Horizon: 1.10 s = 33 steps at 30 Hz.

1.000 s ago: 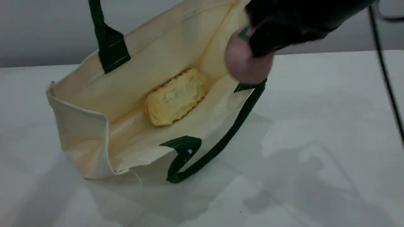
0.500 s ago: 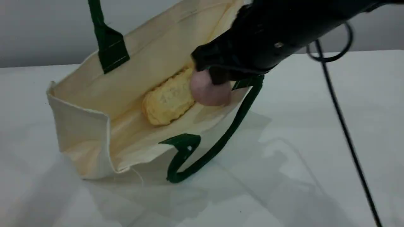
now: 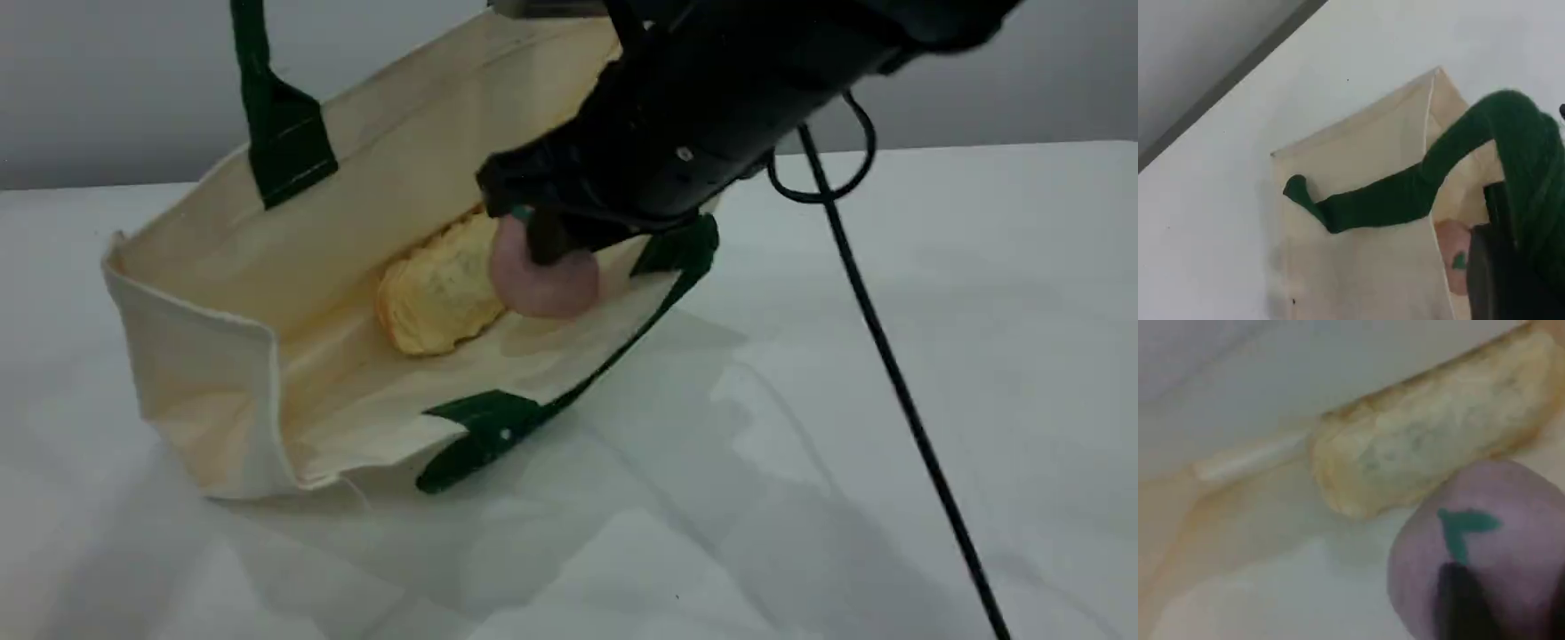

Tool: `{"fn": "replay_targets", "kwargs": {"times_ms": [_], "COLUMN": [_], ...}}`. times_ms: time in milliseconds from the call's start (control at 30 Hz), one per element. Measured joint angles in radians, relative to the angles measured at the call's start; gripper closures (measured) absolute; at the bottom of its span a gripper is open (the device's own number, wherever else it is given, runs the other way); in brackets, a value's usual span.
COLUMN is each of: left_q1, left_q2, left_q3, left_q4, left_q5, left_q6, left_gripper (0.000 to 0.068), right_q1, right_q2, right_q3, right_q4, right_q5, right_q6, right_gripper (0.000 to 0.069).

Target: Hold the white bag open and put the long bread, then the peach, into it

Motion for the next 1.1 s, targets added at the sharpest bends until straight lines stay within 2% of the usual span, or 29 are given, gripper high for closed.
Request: {"fn": "replay_targets", "kwargs": {"times_ms": [167,233,300,433,600,767,1100], "left_q1": [0.000,0.000,0.000,0.000,0.000,0.000,0.000], "left_q2": [0.000,0.000,0.000,0.000,0.000,0.000,0.000], "left_q3": [0.000,0.000,0.000,0.000,0.000,0.000,0.000], "left_q4": [0.000,0.000,0.000,0.000,0.000,0.000,0.000], "left_q5": [0.000,0.000,0.000,0.000,0.000,0.000,0.000], "left_q6": [0.000,0.000,0.000,0.000,0.000,0.000,0.000], "left_gripper": [0.0610,0.0610,0.0610,0.0610,0.0610,0.0610,0.0610], "right_q1": [0.000,0.000,-0.001,-0.022,-0.093,-0.215,-0.484], "right_q2": [0.000,-0.001,-0.009,-0.050,-0.131,-0.207,-0.276], "right_q3": [-0.029,-0.036,-0.038,-0.038,-0.038,-0.038,-0.039], "right_q4": [-0.001,-0.001,-0.001,-0.036,-0.107,-0.146,-0.228], "right_q5": [0.051,0.058,0.061,0.087,0.163,0.229,0.269], "right_q6": [0.000,0.000,0.000,0.000,0.001,0.004,0.047], "right_gripper": [0.0171,0.0109,0.0078,0.0085,0.0113,0.0114,0.0114]}}
